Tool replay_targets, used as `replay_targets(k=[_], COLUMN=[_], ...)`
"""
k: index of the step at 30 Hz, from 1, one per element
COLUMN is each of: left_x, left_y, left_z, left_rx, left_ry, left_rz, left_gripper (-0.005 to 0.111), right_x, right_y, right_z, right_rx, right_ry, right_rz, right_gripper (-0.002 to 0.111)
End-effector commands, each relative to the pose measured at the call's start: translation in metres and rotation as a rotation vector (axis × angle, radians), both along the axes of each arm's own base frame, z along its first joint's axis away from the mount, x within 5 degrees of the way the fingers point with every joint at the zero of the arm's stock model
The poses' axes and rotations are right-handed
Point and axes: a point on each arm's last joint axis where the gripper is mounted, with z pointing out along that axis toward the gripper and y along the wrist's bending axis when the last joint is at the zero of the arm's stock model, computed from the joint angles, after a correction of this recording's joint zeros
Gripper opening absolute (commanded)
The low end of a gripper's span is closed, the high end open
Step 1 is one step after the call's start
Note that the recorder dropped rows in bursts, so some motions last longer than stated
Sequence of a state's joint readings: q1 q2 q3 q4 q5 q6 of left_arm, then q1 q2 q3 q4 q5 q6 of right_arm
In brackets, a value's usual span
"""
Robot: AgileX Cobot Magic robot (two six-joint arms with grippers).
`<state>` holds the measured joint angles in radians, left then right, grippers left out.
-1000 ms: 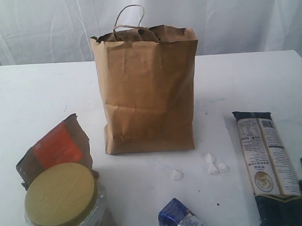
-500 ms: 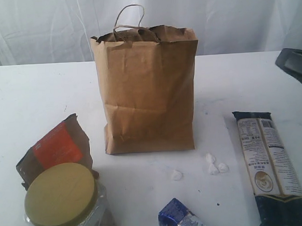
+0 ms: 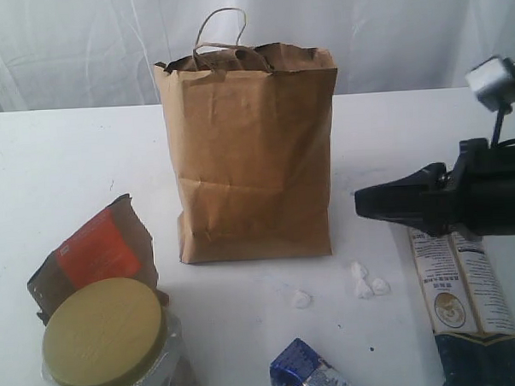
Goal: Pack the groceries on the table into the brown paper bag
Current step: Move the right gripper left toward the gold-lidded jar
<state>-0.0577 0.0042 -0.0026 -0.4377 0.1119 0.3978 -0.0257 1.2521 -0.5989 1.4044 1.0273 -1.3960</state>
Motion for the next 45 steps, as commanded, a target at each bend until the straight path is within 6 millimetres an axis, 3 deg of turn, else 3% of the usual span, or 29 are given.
replay_targets(k=[1, 9, 12, 15, 18, 20, 24, 33, 40, 43, 45], left_x=[-0.002, -0.004, -0.004, -0.004, -0.004, -0.004, -0.004, -0.004, -0.004, -0.004, -0.004], left_y=[-0.002, -0.005, -0.005, -0.005, -0.005, -0.005, -0.005, -0.005, -0.005, -0.005, -0.005], left_z=[-0.004, -0.01, -0.01, -0.01, -0.01, -0.01, -0.01, -0.01, -0.01, -0.01, -0.01], left_rx=[-0.003, -0.065, -0.068, -0.06, -0.06, -0.06, -0.06, -0.06, -0.06, -0.06, -0.06], left_ry=[0.041, 0.12, 0.12, 0.118, 0.117, 0.118, 0.118, 0.118, 0.118, 0.118, 0.118], left_rz=[-0.029, -0.048, -0.048, -0.05, -0.049, -0.05, -0.05, -0.05, -0.05, -0.05, -0.05], left_gripper=[0.0, 0.0, 0.0, 0.0, 0.0, 0.0, 0.0, 0.0, 0.0, 0.0, 0.0], right_x=[-0.003, -0.013, -0.003, 0.003, 0.02, 0.021, 0.001, -0.032, -0.042, -0.077, -0.095], right_y=[0.022, 0.087, 0.107, 0.129, 0.137, 0.144, 0.159, 0.185, 0.195, 0.213, 0.226], right_z=[-0.01, -0.045, -0.053, -0.056, -0.064, -0.071, -0.076, -0.078, -0.082, -0.083, -0.089], right_rx=[0.028, -0.108, -0.156, -0.152, -0.208, -0.172, -0.085, -0.119, -0.172, -0.191, -0.278], right_ry=[0.058, 0.083, 0.068, 0.072, 0.051, 0.096, 0.185, 0.218, 0.184, 0.158, 0.033], right_rz=[0.169, 0.306, 0.281, 0.372, 0.31, 0.369, 0.554, 0.668, 0.665, 0.798, 0.818], right_gripper=[0.0, 0.0, 0.0, 0.0, 0.0, 0.0, 0.0, 0.0, 0.0, 0.0, 0.0])
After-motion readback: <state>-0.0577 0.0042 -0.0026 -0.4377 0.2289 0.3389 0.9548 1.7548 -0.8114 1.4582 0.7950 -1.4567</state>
